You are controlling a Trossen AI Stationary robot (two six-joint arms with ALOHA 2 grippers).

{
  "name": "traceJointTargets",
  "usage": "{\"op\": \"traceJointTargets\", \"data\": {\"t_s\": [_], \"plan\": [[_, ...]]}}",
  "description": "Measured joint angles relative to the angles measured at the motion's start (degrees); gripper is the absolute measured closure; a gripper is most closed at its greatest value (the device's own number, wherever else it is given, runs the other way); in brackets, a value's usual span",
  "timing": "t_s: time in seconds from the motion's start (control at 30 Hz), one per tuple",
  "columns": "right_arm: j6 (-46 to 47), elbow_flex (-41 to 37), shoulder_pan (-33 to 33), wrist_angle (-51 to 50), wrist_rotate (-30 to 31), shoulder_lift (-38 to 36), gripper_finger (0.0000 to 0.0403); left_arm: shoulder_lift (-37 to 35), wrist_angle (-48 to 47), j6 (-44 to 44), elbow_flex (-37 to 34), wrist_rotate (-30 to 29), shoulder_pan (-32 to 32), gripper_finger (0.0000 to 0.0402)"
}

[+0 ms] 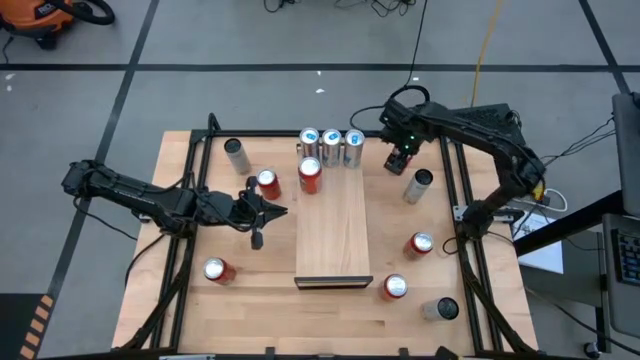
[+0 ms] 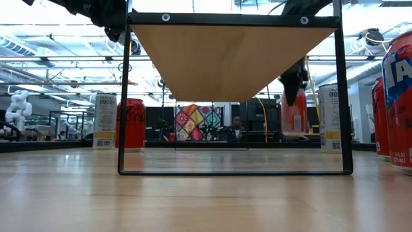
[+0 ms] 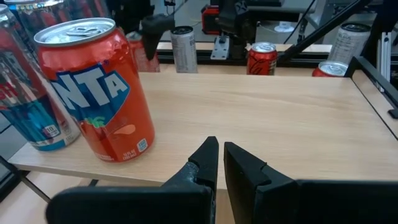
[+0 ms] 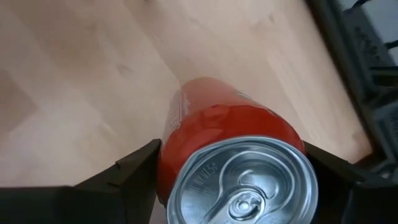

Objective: Place canned beverage on shelf
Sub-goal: Put the top red soda can on the shelf aligned with the other red soda can

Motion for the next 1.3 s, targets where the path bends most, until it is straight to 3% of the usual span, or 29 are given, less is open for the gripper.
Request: {"op": "traceJointTargets", "data": {"t_s": [0.6,0.8,1.07,1.3], "plan": [[9.9,0.0,16.7,-1.6,-1.9,-22.9,0.0122,0.0,7.6,-0.1,0.0,0.0,0.0,0.0362],[10.4,0.0,23.5,1.7,-7.5,-27.0,0.0122,0.0,9.5,-2.7,0.0,0.0,0.0,0.0277],[9.8,0.0,33.1,10.2,-7.4,-28.0,0.0122,4.5,18.4,-3.9,0.0,0.0,-1.6,0.0146],[6.3,0.0,39.6,16.8,-7.1,-26.2,0.0123,10.5,25.6,1.8,1.6,0.0,-5.9,0.0101]]}}
